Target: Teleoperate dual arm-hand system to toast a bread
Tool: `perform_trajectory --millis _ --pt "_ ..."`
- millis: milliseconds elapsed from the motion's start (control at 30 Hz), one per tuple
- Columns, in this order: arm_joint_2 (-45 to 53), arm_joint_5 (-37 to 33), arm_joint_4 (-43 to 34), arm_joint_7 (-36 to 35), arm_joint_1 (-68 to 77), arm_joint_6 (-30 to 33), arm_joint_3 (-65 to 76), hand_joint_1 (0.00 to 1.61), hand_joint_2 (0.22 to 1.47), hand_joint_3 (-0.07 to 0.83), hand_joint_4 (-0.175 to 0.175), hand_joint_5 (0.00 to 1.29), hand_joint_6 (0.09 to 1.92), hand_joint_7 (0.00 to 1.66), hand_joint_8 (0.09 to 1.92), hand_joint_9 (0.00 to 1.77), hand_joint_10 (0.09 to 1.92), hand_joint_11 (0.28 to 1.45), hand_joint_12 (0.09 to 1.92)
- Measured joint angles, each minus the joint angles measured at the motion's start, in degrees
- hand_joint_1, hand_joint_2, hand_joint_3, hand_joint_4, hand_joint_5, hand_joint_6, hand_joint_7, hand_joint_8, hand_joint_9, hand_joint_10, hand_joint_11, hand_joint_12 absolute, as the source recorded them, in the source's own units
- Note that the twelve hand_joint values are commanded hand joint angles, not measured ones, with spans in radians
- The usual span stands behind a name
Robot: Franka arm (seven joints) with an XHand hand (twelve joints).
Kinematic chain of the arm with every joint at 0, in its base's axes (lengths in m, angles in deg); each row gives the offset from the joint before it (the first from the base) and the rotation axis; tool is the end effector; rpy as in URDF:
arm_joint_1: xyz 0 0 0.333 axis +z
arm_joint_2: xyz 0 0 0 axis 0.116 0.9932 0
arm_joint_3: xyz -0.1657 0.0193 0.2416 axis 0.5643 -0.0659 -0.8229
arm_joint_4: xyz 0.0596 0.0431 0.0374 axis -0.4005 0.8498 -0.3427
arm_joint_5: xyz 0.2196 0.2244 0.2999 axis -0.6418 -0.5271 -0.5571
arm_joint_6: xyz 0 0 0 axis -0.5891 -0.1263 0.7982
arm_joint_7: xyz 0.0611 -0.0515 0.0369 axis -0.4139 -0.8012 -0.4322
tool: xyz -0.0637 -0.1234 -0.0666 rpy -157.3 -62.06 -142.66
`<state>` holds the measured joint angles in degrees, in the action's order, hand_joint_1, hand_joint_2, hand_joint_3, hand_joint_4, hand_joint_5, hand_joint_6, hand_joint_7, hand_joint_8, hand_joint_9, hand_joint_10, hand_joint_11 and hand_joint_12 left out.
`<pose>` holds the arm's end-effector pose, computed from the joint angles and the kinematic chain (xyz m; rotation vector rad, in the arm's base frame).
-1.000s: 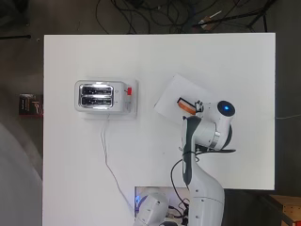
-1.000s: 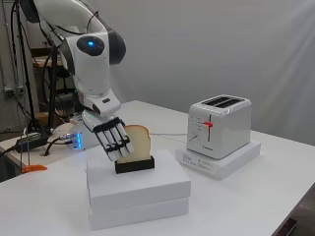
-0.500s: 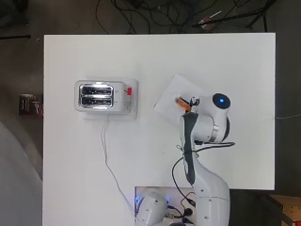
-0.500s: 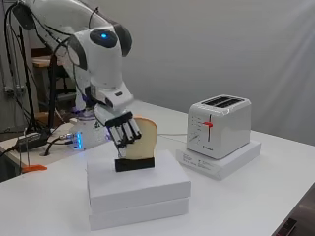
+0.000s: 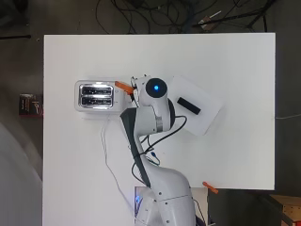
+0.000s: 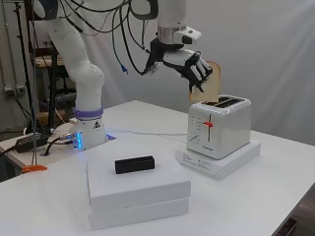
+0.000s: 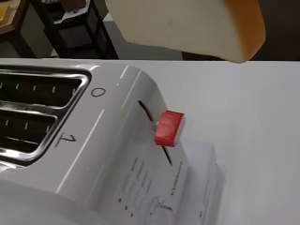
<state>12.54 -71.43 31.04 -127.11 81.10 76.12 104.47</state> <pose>0.5427 0.0189 0.4310 -2.4735 -1.5790 0.0494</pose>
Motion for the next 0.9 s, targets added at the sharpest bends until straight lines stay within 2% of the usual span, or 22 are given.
perform_trajectory --millis 133,333,467,533,667,733,767,833,900 --pt "6.6 -5.84 -1.28 -4.65 4.03 1.21 3.5 1.22 1.21 -0.001 -0.175 0.63 1.36 0.99 1.1 1.37 0.09 0.85 0.09" --pt "2.27 -1.36 -3.89 -5.73 23.16 2.26 13.54 1.21 1.21 0.001 -0.173 0.64 1.34 0.97 1.16 1.36 0.09 0.84 0.09" --pt "-2.25 2.61 -5.39 -6.74 40.68 3.09 19.99 1.19 1.24 0.002 -0.135 0.6 1.44 0.93 1.19 1.31 0.09 0.8 0.09" --pt "-3.58 3.32 -5.61 -6.6 46.73 3.54 22.46 1.18 1.22 -0.002 -0.096 0.64 1.42 0.95 1.12 1.31 0.09 0.81 0.09" --pt "-4.29 4.63 -4.8 -5.62 48.37 5.6 23.95 1.19 1.19 -0.001 -0.065 0.71 1.37 1.0 0.99 1.31 0.09 0.81 0.09" --pt "-4.75 5.36 -4.05 -4.53 45.64 6.32 23.7 1.3 1.16 0.0 -0.136 0.73 1.33 0.97 0.94 1.11 0.69 0.8 0.09" --pt "-4.97 5.98 -3.55 -3.55 43.93 6.75 23.0 1.33 1.15 0.002 -0.156 0.73 1.33 0.96 0.93 1.05 0.89 0.8 0.09" --pt "-5.41 8.04 -2.53 -0.44 40.57 7.76 20.79 1.35 1.15 0.001 -0.171 0.73 1.33 0.94 0.94 1.0 1.06 0.8 0.09" --pt "-5.96 9.3 -1.69 4.29 36.59 8.55 18.05 1.36 1.15 0.0 -0.175 0.72 1.29 0.94 0.94 0.98 1.16 0.81 0.09"
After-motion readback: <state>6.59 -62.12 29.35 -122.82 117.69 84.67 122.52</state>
